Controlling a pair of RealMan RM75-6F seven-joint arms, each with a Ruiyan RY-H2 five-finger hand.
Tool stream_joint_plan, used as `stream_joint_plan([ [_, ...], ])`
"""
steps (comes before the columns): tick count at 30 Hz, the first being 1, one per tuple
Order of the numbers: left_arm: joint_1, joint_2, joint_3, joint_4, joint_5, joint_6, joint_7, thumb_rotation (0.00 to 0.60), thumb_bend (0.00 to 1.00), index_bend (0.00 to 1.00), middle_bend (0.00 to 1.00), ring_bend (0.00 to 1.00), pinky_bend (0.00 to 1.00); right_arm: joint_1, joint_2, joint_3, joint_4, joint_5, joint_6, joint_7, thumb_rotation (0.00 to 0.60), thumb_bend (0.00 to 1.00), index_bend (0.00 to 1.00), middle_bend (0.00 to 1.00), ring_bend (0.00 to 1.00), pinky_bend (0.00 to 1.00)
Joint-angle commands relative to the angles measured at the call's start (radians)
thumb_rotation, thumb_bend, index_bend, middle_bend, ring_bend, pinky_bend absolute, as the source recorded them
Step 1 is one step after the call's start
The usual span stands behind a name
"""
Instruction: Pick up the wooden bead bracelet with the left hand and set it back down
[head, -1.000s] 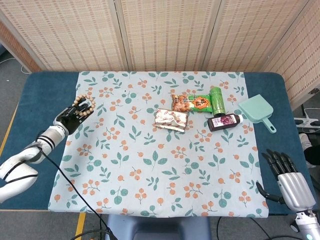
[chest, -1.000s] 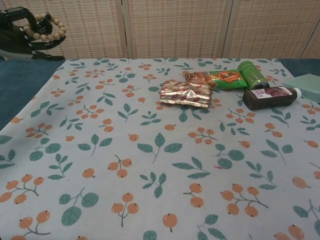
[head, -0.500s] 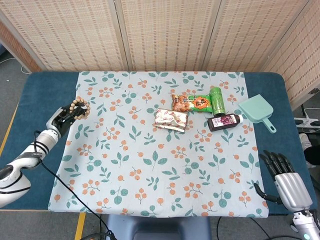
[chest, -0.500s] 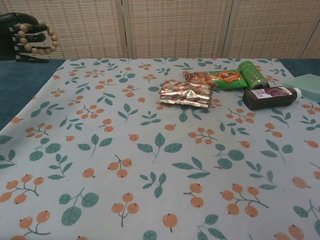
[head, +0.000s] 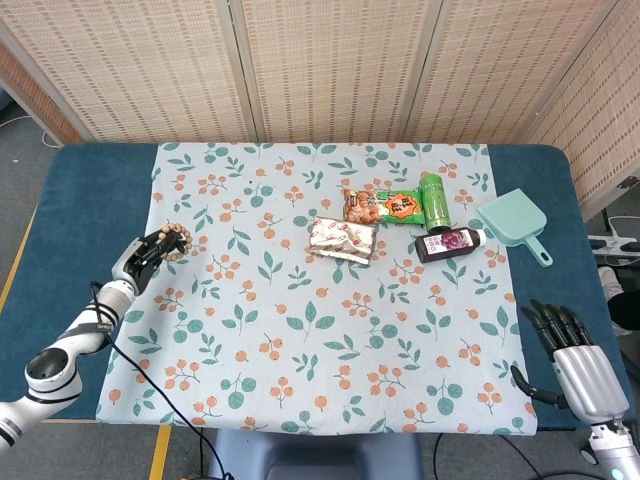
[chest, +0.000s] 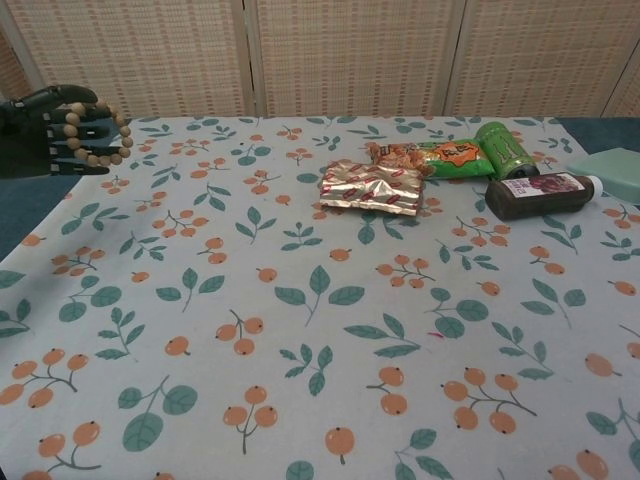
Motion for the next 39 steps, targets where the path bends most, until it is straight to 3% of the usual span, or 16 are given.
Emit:
stream_joint_plan([
  [1, 0.01, -0.011, 0.013, -0.007, 0.068, 0.0, -0.044, 0.477, 0.43, 0.53, 0.58, 0.24, 0.0, 0.001, 0.0, -0.002, -0.001, -0.001, -0.003, -0.002, 0.31, 0.32, 0.0, 0.0, 0.0, 0.0],
  [10, 0.005, 0.0, 0.047, -0.045, 0.18, 0.01, -0.133, 0.481, 0.5, 0.58, 0.58, 0.24, 0.0, 0.002, -0.001, -0.005, -0.005, -0.006, -0.005, -0.009, 0.31, 0.32, 0.0, 0.0, 0.0, 0.0],
  [15, -0.005, 0.011, 0.073, -0.053, 0.22, 0.027, -0.177, 0.542, 0.57, 0.6, 0.58, 0.24, 0.0, 0.002, 0.002, -0.007, -0.006, -0.007, -0.007, -0.008, 0.31, 0.32, 0.0, 0.0, 0.0, 0.0],
  [18, 0.001, 0.01, 0.079, -0.066, 0.26, 0.037, -0.198, 0.556, 0.54, 0.58, 0.58, 0.24, 0.0, 0.003, 0.003, -0.008, -0.007, -0.006, -0.012, -0.009, 0.31, 0.32, 0.0, 0.0, 0.0, 0.0],
  [20, 0.004, 0.01, 0.084, -0.073, 0.287, 0.036, -0.207, 0.523, 0.48, 0.54, 0.57, 0.23, 0.0, 0.004, 0.004, -0.009, -0.008, -0.007, -0.014, -0.009, 0.309, 0.32, 0.0, 0.0, 0.0, 0.0],
  [21, 0.006, 0.011, 0.09, -0.075, 0.304, 0.034, -0.212, 0.471, 0.45, 0.5, 0.57, 0.23, 0.0, 0.004, 0.004, -0.01, -0.009, -0.007, -0.014, -0.011, 0.31, 0.32, 0.0, 0.0, 0.0, 0.0],
  [24, 0.006, 0.015, 0.107, -0.081, 0.346, 0.019, -0.223, 0.371, 0.47, 0.35, 0.5, 0.21, 0.0, 0.004, 0.004, -0.01, -0.01, -0.007, -0.014, -0.012, 0.31, 0.32, 0.0, 0.0, 0.0, 0.0],
  [28, 0.019, 0.008, 0.104, -0.087, 0.407, -0.019, -0.245, 0.569, 0.57, 0.18, 0.31, 0.11, 0.0, 0.003, 0.003, -0.011, -0.01, -0.009, -0.012, -0.012, 0.309, 0.32, 0.0, 0.0, 0.0, 0.0],
  [30, 0.027, -0.004, 0.087, -0.082, 0.406, -0.035, -0.284, 0.531, 0.54, 0.23, 0.29, 0.09, 0.0, 0.003, 0.004, -0.01, -0.01, -0.009, -0.01, -0.011, 0.31, 0.32, 0.0, 0.0, 0.0, 0.0],
  [34, 0.024, -0.009, 0.075, -0.056, 0.397, -0.084, -0.336, 0.362, 0.44, 0.39, 0.38, 0.1, 0.0, 0.002, 0.005, -0.01, -0.009, -0.011, -0.007, -0.007, 0.31, 0.32, 0.0, 0.0, 0.0, 0.0],
  [39, 0.024, -0.01, 0.074, -0.051, 0.402, -0.096, -0.353, 0.356, 0.41, 0.45, 0.47, 0.13, 0.0, 0.002, 0.006, -0.01, -0.008, -0.012, -0.006, -0.004, 0.31, 0.32, 0.0, 0.0, 0.0, 0.0],
])
